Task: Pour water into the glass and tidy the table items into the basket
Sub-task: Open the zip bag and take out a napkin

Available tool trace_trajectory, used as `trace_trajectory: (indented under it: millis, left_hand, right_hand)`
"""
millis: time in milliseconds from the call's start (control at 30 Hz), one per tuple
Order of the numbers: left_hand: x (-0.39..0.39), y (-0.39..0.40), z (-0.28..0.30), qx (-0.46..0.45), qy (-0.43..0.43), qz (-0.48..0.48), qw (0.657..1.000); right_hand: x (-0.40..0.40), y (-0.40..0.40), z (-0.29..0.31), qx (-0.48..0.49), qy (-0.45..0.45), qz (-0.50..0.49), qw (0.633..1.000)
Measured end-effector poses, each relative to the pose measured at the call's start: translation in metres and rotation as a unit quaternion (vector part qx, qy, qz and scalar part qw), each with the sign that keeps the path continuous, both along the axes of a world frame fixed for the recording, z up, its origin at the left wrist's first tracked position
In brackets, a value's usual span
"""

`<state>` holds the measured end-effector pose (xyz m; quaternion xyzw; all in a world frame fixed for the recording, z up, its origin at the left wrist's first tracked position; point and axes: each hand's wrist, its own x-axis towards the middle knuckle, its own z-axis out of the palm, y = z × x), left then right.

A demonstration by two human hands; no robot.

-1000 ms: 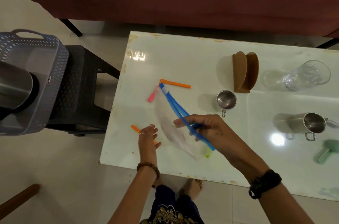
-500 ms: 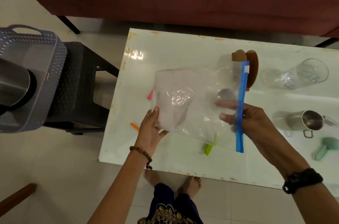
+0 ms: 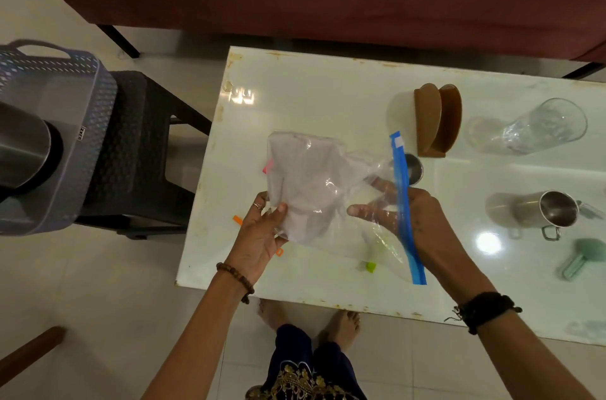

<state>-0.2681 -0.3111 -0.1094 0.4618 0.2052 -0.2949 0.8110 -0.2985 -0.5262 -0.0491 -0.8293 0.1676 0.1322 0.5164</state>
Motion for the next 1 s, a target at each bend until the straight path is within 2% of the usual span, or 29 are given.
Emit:
trace_trajectory:
  millis: [167,267,400,567,667,800,1000]
  left_hand:
    - [0.002,0.002,-0.002,0.040,-0.020,0.004,0.999]
    - [0.002,0.005,-0.003,0.040,-0.018,0.014,0.999]
    - [0.004,0.008,-0.003,0.040,-0.012,0.012,0.999]
    - [0.002,0.013,-0.007,0.043,0.004,-0.017,0.999]
    - [-0.002,0.012,-0.009,0.054,0.021,-0.008,0.998]
    - [-0.006,0.013,-0.013,0.116,0.036,0.034,0.992]
    - [-0.002,0.015,-0.016,0.138,0.042,0.055,0.988]
  right_hand:
    - [-0.007,0.009,-0.009,-0.026,-0.014,0.013,0.999]
    - [-0.004,0.011,-0.009,0.054,-0.029,-0.027,0.998]
    - [0.003,0.018,-0.008,0.077,-0.072,-0.068,0.992]
    - [0.002,0.028,-0.012,0.236,-0.050,-0.125,0.962]
    - [0.001,0.030,-0.016,0.219,-0.048,-0.138,0.965]
    - [-0.001,0.030,-0.018,0.244,-0.034,-0.163,0.955]
    - [-0.003,0.029,-0.018,0.162,-0.080,-0.129,0.975]
